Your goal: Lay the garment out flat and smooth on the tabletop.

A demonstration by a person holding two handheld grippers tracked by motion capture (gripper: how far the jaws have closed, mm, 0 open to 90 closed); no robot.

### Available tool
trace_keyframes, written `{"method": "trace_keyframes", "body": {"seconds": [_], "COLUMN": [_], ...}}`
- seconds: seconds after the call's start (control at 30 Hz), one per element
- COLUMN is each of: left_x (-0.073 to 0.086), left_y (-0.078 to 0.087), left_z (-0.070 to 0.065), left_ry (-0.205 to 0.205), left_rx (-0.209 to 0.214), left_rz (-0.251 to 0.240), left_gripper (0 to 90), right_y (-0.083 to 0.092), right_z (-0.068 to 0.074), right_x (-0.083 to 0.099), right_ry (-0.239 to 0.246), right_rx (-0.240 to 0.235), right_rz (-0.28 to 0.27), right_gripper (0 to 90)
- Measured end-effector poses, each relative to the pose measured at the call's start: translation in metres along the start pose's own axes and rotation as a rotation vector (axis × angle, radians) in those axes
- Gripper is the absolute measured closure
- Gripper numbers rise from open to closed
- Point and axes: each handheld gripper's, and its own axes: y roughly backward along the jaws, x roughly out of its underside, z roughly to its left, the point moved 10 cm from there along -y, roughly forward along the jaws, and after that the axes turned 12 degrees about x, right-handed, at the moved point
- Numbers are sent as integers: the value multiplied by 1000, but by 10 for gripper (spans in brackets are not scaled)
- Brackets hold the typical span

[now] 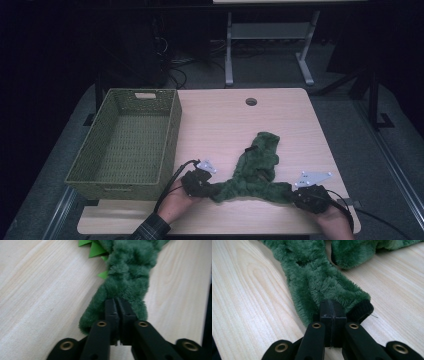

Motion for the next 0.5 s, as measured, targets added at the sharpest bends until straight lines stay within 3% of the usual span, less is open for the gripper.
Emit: {"method": "trace_keyframes", "body": {"seconds": [0.17, 0.33, 0.5], "left_x": [-27, -61, -94], "left_y": [11, 17, 9], "left_z": [0, 10, 19], "left_ry": [-39, -86, -118], "left_rx": [-3, -13, -7], "left_rz": [-55, -73, -85], "left_gripper": [746, 682, 637], "right_y": [7, 7, 1], "right_z": [-7, -17, -21], "right_x": [-14, -24, -27], "right_ry": [-27, -52, -58], "right_rx": [29, 44, 53], "right_rz": [-86, -112, -112], "right_gripper": [690, 646, 618]}}
